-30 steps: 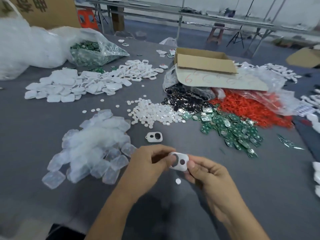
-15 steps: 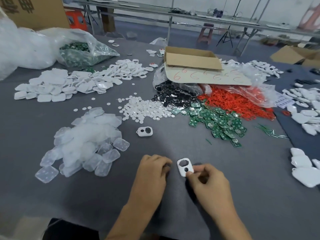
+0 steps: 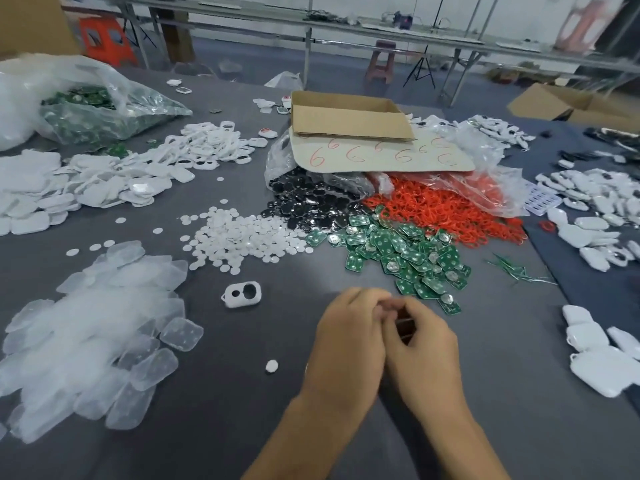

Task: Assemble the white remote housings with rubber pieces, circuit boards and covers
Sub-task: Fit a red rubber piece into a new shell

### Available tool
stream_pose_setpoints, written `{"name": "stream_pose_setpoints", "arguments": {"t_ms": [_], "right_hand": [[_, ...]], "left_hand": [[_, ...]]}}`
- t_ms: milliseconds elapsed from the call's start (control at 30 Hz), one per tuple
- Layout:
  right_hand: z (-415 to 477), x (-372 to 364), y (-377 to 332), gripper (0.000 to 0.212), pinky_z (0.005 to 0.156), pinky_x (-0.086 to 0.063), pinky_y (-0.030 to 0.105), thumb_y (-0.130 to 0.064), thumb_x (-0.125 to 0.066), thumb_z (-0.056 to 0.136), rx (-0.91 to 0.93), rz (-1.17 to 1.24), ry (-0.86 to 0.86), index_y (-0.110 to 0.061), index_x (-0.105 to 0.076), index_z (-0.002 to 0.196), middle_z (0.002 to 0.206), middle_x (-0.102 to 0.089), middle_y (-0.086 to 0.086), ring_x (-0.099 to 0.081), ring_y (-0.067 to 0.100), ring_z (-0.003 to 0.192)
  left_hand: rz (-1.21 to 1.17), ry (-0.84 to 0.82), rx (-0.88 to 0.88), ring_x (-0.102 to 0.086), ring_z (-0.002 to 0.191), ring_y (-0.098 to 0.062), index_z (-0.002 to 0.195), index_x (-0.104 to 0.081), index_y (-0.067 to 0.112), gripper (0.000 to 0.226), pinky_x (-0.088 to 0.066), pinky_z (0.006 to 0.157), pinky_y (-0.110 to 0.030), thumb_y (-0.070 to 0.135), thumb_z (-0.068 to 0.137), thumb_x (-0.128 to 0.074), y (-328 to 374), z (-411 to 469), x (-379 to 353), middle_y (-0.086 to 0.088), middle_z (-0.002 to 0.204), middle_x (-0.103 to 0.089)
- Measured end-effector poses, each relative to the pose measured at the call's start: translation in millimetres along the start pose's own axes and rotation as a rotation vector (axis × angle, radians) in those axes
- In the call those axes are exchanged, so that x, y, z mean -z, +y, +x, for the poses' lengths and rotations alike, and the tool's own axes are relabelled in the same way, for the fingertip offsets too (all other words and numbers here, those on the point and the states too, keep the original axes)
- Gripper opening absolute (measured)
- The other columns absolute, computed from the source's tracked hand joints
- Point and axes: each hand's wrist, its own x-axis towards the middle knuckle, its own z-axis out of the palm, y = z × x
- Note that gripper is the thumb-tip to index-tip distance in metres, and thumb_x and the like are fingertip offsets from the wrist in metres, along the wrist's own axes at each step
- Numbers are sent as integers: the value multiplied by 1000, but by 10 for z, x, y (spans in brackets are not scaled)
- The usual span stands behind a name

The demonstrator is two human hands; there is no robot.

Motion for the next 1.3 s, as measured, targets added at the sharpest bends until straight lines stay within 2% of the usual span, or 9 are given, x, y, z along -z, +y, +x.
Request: {"name": "stream_pose_setpoints", "arguments": {"t_ms": [133, 233, 467, 633, 733, 867, 967, 1167, 1300], "right_hand": [[631, 70, 103, 13, 63, -38, 17, -15, -62, 92, -19, -119, 53, -25, -70, 91, 83, -73, -6, -62, 1, 72], [1198, 104, 201, 15, 72, -43, 33, -12, -60, 91, -27, -266, 59, -13, -73, 99, 95, -74, 9, -65, 27, 87], [2293, 57, 363, 35, 96, -44, 44, -27, -56, 97, -106, -613, 58, -18, -64, 130, 128, -60, 17, -52, 39, 119], [2544, -18, 475, 22, 91, -50, 47, -16, -53, 93, -147, -561, 75, -15, -67, 110, 114, -66, 14, -60, 37, 105], [2580, 3, 509, 20, 84, -52, 45, -16, -59, 90, -95, -488, 150, -20, -71, 104, 103, -71, 9, -63, 32, 98], [2581, 47, 514, 22, 71, -45, 31, -12, -62, 87, -56, -377, 260, -24, -74, 101, 93, -73, 1, -65, 23, 87], [2559, 70, 506, 25, 74, -41, 28, -11, -60, 91, -15, -334, 324, -18, -73, 111, 100, -74, 3, -65, 21, 92], [2159, 209, 358, 13, 78, -56, 30, -17, -67, 92, 1, -6, 312, -27, -77, 93, 79, -72, -15, -67, 3, 78], [1591, 200, 206, 5, 72, -59, 35, -12, -76, 87, -83, 364, 170, -17, -79, 88, 77, -76, 2, -70, 20, 73]], "left_hand": [[13, -78, -15, -61, 98, -20, 113, -70, 13, 25, -48, 89, -34, 5, 96, -54, 72, 614, -354, -5, 109, -66], [140, -100, -25, -60, 102, -25, 118, -66, 14, 23, -46, 89, -37, 10, 98, -55, 86, 1120, -654, -8, 111, -65], [405, -170, -116, -58, 103, -29, 116, -60, 7, 24, -45, 88, -38, 0, 99, -45, -20, 2080, -1080, -13, 114, -64], [467, -301, -117, -59, 103, -31, 110, -63, 8, 25, -48, 83, -40, -2, 95, -46, -89, 2412, -1217, -14, 112, -64], [452, -302, -141, -54, 112, -31, 118, -63, 8, 27, -49, 91, -40, 0, 95, -50, -133, 2453, -1279, -13, 119, -61], [324, -210, -153, -47, 122, -29, 124, -61, 6, 26, -41, 100, -35, 9, 99, -54, -136, 2466, -1304, -15, 131, -53], [243, -191, -150, -50, 118, -29, 125, -60, 6, 26, -43, 97, -34, 9, 100, -54, -96, 2467, -1289, -15, 131, -52], [-331, -246, 74, -72, 81, -16, 109, -72, 16, 19, -61, 77, -32, 8, 102, -57, -100, 2214, -975, 2, 94, -74], [-587, -181, 124, -76, 79, -19, 101, -74, 13, 15, -62, 76, -30, 3, 98, -63, -209, 1729, -604, -5, 87, -78]]}}
